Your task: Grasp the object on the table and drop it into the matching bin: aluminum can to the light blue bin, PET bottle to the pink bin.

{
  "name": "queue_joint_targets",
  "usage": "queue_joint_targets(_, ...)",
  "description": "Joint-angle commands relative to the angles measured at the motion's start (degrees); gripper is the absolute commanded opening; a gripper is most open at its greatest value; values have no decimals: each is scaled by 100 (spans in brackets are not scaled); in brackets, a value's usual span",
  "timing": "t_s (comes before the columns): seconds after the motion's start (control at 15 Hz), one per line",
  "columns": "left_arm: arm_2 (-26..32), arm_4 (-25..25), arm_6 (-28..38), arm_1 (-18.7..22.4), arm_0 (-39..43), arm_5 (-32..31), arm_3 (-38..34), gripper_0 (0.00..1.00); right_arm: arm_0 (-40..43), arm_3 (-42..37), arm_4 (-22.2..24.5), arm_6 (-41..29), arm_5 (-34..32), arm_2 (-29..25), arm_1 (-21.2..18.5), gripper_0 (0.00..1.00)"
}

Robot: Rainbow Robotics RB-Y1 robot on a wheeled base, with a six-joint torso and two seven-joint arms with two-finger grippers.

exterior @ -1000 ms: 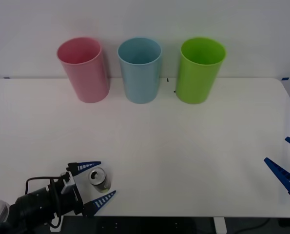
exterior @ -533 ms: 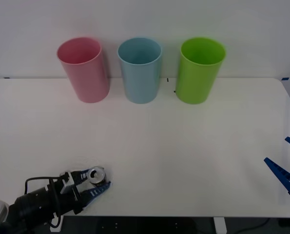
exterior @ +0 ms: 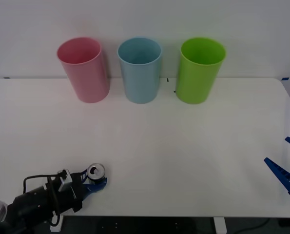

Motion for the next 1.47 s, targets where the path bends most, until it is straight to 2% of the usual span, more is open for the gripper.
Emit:
queue_joint_targets(0.07,35,230,21,-4,-17,24,-19,0,0,0,0,-1,0,0,0,100)
queue_joint_targets(0.8,-17,1452,109,4,-17,595,-564,0,0,0,0,-1,0,0,0,100)
queue_joint_targets(1.2,-220,2005,364,4,-17,1448,-1250,0,0,0,0,-1,0,0,0,100)
queue_joint_targets(1.47,-334,2058,619,-4,-52,2151,-1821,0,0,0,0,-1,0,0,0,100)
